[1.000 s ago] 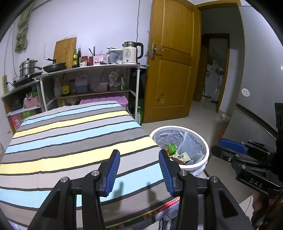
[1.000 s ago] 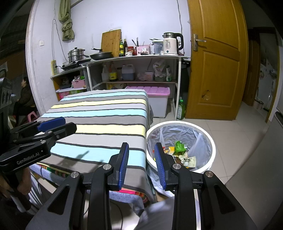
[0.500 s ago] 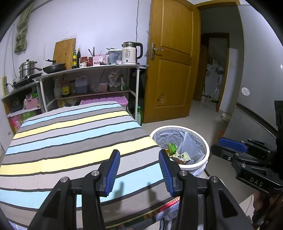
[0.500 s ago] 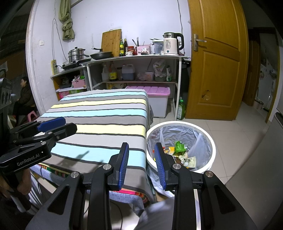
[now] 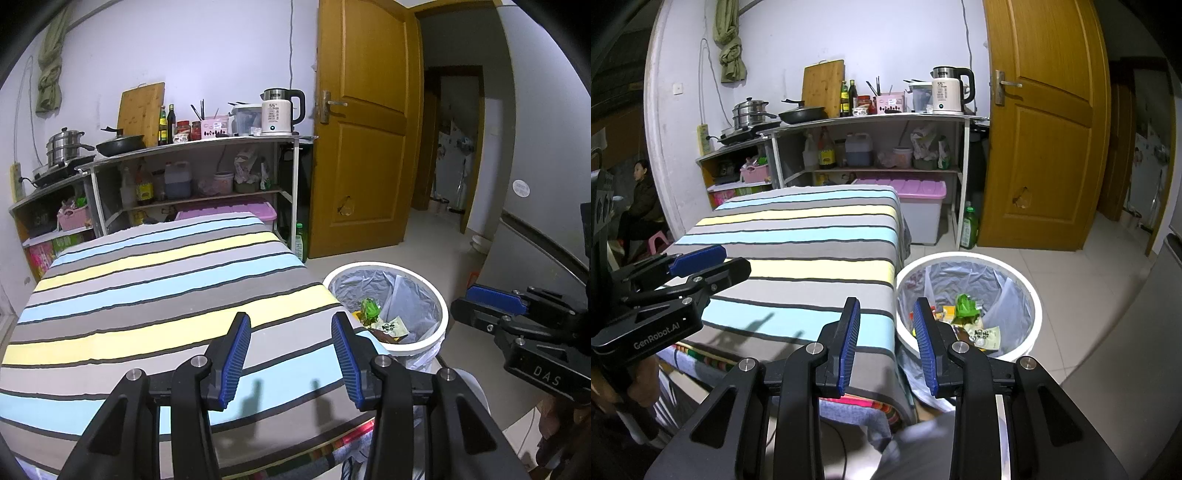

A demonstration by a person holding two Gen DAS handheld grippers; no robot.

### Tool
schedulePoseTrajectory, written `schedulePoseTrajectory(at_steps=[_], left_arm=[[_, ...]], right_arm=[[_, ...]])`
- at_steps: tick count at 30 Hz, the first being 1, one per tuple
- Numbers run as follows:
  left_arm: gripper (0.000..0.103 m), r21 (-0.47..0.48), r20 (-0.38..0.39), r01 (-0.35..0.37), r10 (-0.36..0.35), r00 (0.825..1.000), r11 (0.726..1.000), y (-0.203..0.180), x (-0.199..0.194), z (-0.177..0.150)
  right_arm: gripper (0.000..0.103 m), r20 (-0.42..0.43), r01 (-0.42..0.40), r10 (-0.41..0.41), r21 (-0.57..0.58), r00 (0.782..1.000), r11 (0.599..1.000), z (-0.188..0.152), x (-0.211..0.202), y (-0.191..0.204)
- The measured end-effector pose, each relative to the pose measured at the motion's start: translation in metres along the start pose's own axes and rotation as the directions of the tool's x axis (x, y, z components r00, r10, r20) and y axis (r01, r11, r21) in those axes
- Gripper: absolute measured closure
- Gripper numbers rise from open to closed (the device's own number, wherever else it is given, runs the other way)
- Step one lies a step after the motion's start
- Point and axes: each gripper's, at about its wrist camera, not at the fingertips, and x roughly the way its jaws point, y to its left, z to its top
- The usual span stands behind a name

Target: Collect trash

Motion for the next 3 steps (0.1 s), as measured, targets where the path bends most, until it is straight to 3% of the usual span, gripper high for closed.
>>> schedulePoseTrajectory(at_steps=[3], left_arm=[[0.058,-0.001,-0.001,0.001,-0.001,1.0,1.0,0.0017,0.0007,0.0003]], right_arm=[[0.072,-0.001,0.0,0.0,0.0,1.0,1.0,0.0002,0.0009,-0.0009]])
